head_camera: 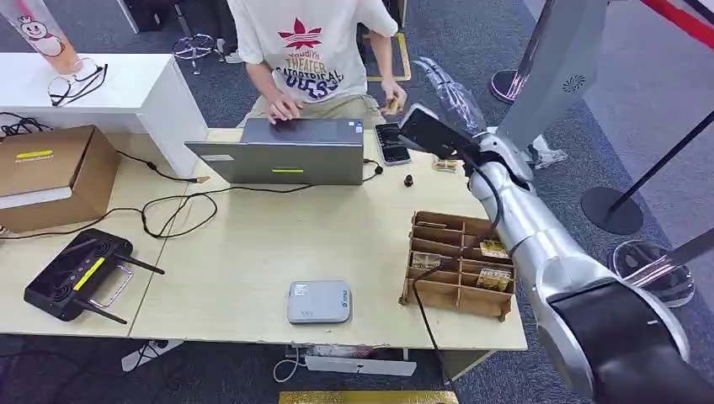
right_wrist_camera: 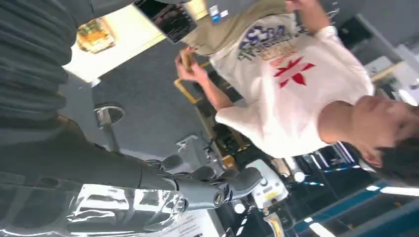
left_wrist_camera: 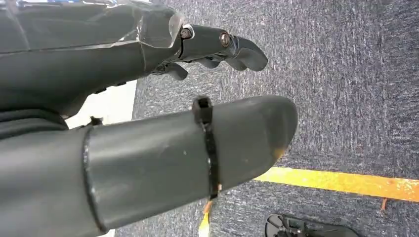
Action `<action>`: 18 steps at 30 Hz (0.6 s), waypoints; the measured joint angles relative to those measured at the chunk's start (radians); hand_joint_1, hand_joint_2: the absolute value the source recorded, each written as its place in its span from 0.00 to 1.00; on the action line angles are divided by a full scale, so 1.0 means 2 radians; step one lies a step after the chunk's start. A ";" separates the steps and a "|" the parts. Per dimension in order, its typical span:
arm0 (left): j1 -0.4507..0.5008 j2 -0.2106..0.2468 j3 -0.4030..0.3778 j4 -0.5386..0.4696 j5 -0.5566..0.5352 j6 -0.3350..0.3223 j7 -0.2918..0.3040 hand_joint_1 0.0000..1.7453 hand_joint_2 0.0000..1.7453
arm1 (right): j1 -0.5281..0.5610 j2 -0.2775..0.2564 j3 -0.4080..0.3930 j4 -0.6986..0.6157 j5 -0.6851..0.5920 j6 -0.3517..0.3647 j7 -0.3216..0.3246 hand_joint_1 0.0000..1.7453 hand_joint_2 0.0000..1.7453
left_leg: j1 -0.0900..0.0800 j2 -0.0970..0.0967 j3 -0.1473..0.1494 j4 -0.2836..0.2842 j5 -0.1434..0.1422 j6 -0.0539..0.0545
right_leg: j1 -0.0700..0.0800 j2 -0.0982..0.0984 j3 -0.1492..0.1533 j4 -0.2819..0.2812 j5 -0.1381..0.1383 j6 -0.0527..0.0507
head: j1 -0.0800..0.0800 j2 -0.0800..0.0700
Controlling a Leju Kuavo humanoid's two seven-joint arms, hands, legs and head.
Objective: Pass the card to the sensor for recognition and then transmit it.
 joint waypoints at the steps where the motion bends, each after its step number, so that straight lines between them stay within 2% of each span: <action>1: 0.000 0.000 0.000 0.000 0.001 0.000 0.000 0.00 0.00 | 0.008 0.000 -0.002 -0.009 -0.010 0.002 -0.007 0.00 1.00 | 0.000 0.000 0.000 0.000 0.000 0.000 | 0.000 0.000 0.000 0.000 0.000 0.000 | 0.000 0.000; 7: 0.002 0.000 0.000 0.000 0.007 0.002 -0.005 0.00 0.00 | 0.085 0.000 -0.013 -0.107 -0.068 0.015 -0.023 0.00 1.00 | 0.000 0.000 0.000 0.000 0.000 0.000 | 0.000 0.000 0.000 0.000 0.000 0.000 | 0.000 0.000; 11: 0.006 0.000 0.000 0.000 0.011 0.003 -0.005 0.00 0.00 | 0.161 0.000 -0.015 -0.199 -0.094 0.015 -0.026 0.00 1.00 | 0.000 0.000 0.000 0.000 0.000 0.000 | 0.000 0.000 0.000 0.000 0.000 0.000 | 0.000 0.000; 16: 0.006 0.000 0.000 0.000 0.012 0.004 -0.005 0.00 0.00 | 0.168 0.000 -0.015 -0.209 -0.096 0.015 -0.027 0.00 1.00 | 0.000 0.000 0.000 0.000 -0.001 0.000 | 0.000 0.000 0.000 0.000 0.000 0.000 | 0.000 0.000; 18: 0.010 0.000 0.000 0.000 0.018 0.004 -0.006 0.00 0.00 | 0.211 0.000 -0.015 -0.262 -0.121 0.029 -0.031 0.00 1.00 | 0.000 0.000 0.000 0.000 -0.001 0.000 | 0.000 0.000 0.000 0.000 -0.001 0.000 | 0.000 0.000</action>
